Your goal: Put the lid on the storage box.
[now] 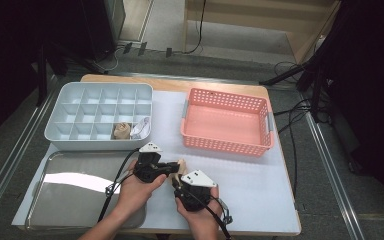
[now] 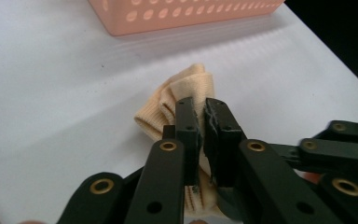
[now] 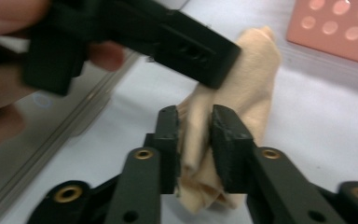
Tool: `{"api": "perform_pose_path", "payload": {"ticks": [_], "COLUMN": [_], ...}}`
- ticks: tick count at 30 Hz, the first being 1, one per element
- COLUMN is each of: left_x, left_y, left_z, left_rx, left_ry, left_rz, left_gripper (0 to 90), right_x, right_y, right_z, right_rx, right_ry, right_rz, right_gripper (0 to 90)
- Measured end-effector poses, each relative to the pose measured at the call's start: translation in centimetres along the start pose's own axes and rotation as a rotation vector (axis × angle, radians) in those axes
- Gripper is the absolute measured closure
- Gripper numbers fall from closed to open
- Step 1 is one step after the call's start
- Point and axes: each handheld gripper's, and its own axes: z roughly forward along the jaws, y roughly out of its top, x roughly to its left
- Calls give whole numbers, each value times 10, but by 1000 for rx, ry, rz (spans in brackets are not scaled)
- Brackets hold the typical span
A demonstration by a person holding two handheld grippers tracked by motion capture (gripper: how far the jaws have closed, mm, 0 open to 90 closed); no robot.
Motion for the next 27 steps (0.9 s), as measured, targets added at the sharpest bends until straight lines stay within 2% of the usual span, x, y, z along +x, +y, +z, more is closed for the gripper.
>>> {"api": "perform_pose_path", "payload": {"ticks": [2, 4, 7, 9, 13, 16, 19, 21, 22, 23, 27], "left_x": [2, 4, 5, 3, 1, 2, 4, 5, 5, 6, 7], "left_y": [0, 0, -1, -1, -1, -2, -3, -5, -5, -6, -10], "left_z": [-1, -3, -1, 0, 2, 2, 2, 1, 1, 0, 2], "left_rx": [0, -5, -6, -5, -6, -2, -1, 7, 8, 11, 34], "left_ry": [-3, -7, -15, -13, -2, 8, 18, 31, 38, 39, 47], "left_rz": [1, -9, -21, -19, -11, -5, 2, -3, -13, -17, -36], "left_gripper": [865, 865, 866, 866, 866, 864, 852, 781, 686, 640, 550], "right_x": [-1, -3, -8, -10, -4, 2, 2, 1, 1, 1, 3], "right_y": [-1, -3, -2, 0, -5, -13, -14, -13, -13, -14, -15], "right_z": [-9, -21, -35, -37, -17, -3, 1, 2, 2, 3, 3], "right_rx": [0, -28, -102, -133, -65, -18, -7, 0, -1, -4, -7], "right_ry": [26, 46, 35, 22, 31, 11, 0, 1, 0, -1, -12], "right_rz": [-12, 3, 46, 58, 34, 2, 7, 17, 23, 20, 8], "right_gripper": [684, 725, 804, 843, 854, 861, 881, 891, 896, 898, 900]}}
